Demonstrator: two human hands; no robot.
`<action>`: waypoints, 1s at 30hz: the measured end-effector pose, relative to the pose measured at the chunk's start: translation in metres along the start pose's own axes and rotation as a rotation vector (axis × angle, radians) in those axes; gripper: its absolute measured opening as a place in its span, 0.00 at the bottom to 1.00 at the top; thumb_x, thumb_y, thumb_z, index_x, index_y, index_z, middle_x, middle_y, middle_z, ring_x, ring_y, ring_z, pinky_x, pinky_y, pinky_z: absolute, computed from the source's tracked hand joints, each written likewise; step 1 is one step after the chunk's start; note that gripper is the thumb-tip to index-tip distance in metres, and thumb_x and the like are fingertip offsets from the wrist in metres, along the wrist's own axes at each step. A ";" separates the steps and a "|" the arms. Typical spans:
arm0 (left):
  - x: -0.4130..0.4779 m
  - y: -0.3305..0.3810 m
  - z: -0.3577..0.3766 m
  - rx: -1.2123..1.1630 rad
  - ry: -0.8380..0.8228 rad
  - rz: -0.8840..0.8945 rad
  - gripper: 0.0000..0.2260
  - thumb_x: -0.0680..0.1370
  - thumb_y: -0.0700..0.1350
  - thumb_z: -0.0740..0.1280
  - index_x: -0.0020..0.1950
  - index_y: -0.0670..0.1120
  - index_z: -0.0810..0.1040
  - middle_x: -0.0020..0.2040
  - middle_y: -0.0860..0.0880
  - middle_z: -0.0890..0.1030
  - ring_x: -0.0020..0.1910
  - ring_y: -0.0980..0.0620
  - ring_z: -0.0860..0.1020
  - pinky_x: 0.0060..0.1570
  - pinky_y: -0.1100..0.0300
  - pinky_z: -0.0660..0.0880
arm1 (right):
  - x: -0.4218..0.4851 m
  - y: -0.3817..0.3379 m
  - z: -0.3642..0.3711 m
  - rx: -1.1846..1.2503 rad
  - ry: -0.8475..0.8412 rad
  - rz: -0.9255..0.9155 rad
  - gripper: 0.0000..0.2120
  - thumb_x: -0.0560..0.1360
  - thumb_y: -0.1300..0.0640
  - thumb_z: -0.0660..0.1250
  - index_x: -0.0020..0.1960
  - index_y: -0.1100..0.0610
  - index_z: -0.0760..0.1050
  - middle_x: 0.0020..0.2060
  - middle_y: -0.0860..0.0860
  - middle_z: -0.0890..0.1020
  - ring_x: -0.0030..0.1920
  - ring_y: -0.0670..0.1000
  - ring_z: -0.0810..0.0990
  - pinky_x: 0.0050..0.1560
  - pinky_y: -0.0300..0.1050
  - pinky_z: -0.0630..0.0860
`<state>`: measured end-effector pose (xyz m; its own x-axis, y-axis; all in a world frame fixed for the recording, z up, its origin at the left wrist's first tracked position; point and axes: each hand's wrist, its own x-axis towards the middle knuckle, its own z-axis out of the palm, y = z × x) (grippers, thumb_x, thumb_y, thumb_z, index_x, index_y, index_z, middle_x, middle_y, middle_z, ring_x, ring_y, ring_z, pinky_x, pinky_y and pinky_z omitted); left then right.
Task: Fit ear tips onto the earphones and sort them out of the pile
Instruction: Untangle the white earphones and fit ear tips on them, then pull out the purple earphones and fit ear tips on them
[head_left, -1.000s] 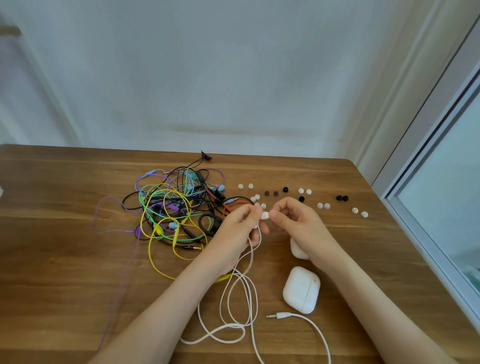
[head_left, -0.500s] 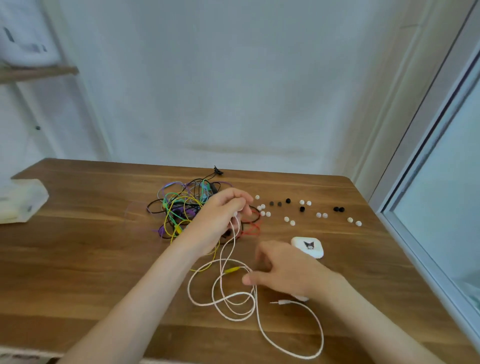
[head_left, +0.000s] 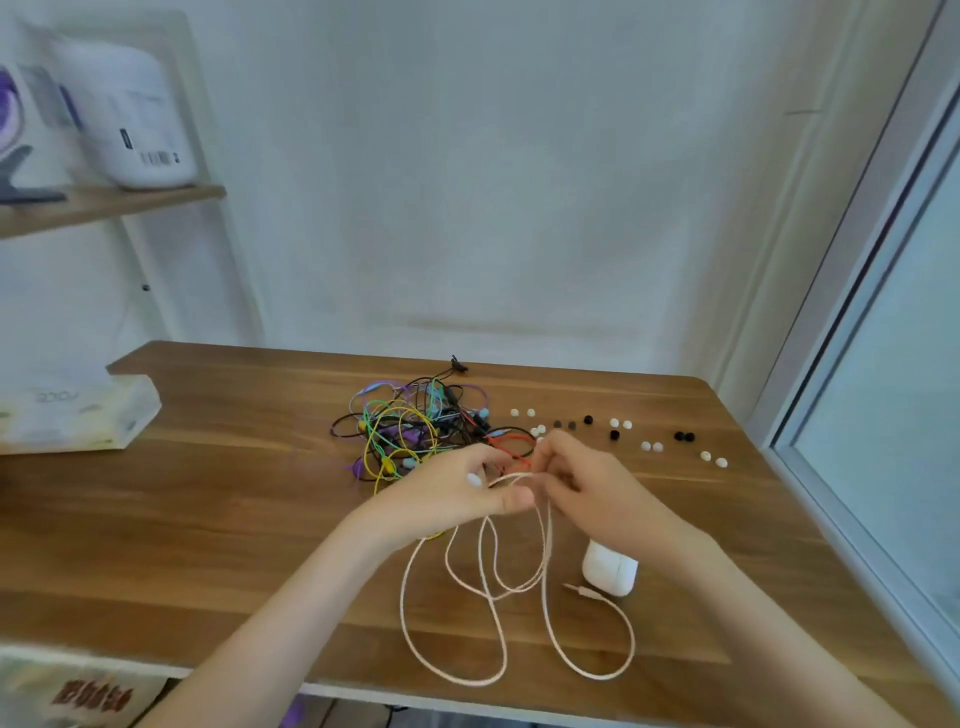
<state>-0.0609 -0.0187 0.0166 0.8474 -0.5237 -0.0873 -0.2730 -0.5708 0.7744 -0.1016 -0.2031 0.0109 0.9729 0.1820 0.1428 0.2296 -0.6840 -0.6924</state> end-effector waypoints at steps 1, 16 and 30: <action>-0.001 0.002 0.002 0.040 -0.031 0.004 0.22 0.71 0.61 0.70 0.62 0.56 0.73 0.41 0.62 0.72 0.41 0.64 0.71 0.38 0.66 0.66 | 0.001 -0.005 -0.004 0.063 0.017 -0.022 0.06 0.80 0.61 0.61 0.46 0.51 0.70 0.35 0.51 0.80 0.33 0.46 0.76 0.37 0.37 0.72; 0.008 0.002 -0.018 -0.488 0.221 0.056 0.17 0.82 0.49 0.59 0.36 0.45 0.74 0.25 0.50 0.67 0.24 0.54 0.65 0.27 0.64 0.62 | 0.020 -0.009 0.003 0.254 -0.267 0.001 0.32 0.64 0.38 0.73 0.64 0.43 0.67 0.55 0.47 0.80 0.52 0.45 0.80 0.56 0.44 0.77; -0.016 -0.044 -0.129 -0.989 0.683 0.083 0.17 0.82 0.49 0.58 0.35 0.43 0.70 0.22 0.52 0.65 0.19 0.57 0.65 0.20 0.68 0.62 | 0.107 -0.081 0.076 0.887 -0.407 -0.084 0.03 0.79 0.66 0.62 0.49 0.62 0.74 0.36 0.55 0.81 0.33 0.47 0.81 0.37 0.38 0.78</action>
<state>-0.0032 0.0966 0.0645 0.9916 0.0774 0.1034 -0.1236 0.3370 0.9334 -0.0184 -0.0742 0.0285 0.8319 0.5497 0.0758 0.0307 0.0908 -0.9954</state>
